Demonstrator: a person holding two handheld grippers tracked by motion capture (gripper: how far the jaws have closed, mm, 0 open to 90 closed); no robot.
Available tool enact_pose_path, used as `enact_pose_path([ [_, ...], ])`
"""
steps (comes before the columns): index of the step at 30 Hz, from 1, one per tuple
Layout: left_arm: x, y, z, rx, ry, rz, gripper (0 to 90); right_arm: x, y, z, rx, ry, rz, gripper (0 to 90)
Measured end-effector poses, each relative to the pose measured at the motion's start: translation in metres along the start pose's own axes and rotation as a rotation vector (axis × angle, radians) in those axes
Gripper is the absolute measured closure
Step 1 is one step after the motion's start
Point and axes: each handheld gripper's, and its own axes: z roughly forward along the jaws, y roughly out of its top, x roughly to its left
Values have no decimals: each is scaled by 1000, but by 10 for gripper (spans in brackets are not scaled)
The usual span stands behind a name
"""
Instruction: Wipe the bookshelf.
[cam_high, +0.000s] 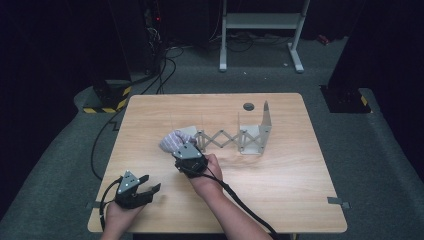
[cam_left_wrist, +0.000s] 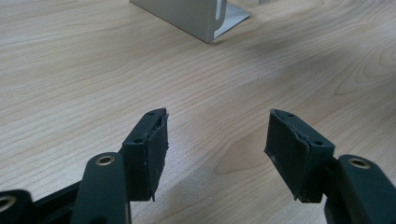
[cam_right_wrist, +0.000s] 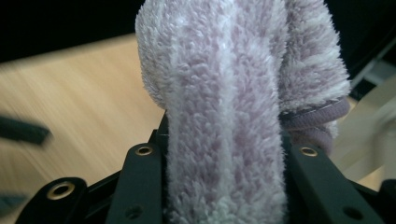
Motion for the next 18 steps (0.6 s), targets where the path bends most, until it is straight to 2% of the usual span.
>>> enact_pose_path([
  [1, 0, 0, 0, 0, 0, 0, 389, 0, 0, 0, 0, 0, 0, 621],
  [4, 1, 0, 0, 0, 2, -3, 388, -3, 12, -11, -52, 6, 12, 621],
  [8, 1, -1, 0, 2, 2, -3, 389, -4, 10, -12, -47, 2, 10, 620],
  [10, 1, 0, 0, 2, 1, -3, 389, -2, -2, 0, 11, 4, 1, 620],
  [11, 1, 0, 0, 2, 0, -4, 389, -2, -2, 0, 11, 4, 1, 620],
  [14, 1, 0, -1, 1, -1, -6, 388, 2, -28, 25, 129, 10, -3, 619],
  [15, 1, 0, -1, 1, -1, -6, 389, 2, -28, 25, 129, 10, -3, 619],
  [16, 1, -1, 0, 2, -1, -5, 388, 4, -43, 36, 194, 21, -3, 619],
  [17, 1, -1, 0, 2, -1, -5, 389, 4, -43, 36, 194, 21, -3, 619],
  [18, 1, -1, 1, 4, -3, -5, 389, 5, -56, 44, 241, 34, -8, 618],
])
